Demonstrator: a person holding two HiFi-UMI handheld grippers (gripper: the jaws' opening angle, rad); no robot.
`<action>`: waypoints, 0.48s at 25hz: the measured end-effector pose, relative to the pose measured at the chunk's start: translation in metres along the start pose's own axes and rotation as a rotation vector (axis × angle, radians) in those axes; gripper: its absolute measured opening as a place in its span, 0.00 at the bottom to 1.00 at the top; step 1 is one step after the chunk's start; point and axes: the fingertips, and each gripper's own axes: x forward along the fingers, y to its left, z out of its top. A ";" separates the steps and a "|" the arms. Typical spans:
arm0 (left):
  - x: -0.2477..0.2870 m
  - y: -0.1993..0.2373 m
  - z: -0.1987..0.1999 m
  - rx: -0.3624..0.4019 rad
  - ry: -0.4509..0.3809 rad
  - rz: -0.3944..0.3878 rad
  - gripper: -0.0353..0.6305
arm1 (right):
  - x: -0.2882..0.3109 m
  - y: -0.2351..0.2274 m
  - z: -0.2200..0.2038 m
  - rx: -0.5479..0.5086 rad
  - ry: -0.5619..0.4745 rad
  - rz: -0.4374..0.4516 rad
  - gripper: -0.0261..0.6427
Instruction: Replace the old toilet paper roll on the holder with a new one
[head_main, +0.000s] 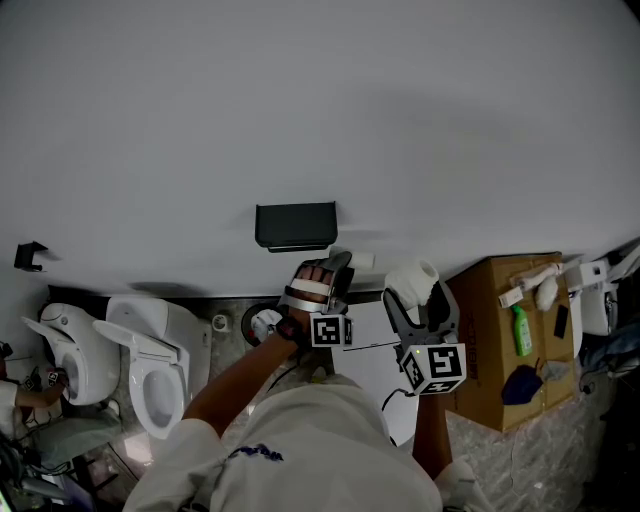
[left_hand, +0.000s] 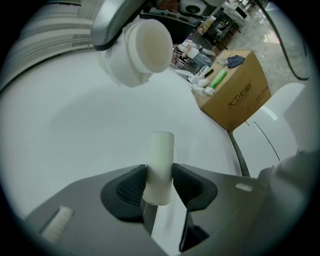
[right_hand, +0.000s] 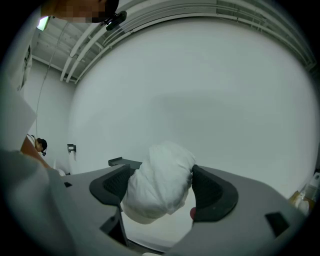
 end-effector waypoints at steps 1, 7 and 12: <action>-0.003 0.004 0.002 -0.025 -0.006 0.009 0.31 | 0.000 0.000 0.000 -0.001 0.000 -0.001 0.62; -0.025 0.036 0.001 -0.327 -0.040 0.049 0.31 | -0.001 -0.002 -0.002 -0.005 0.006 -0.004 0.62; -0.050 0.055 -0.008 -0.591 -0.093 0.077 0.31 | 0.000 -0.002 -0.004 -0.010 0.009 0.009 0.62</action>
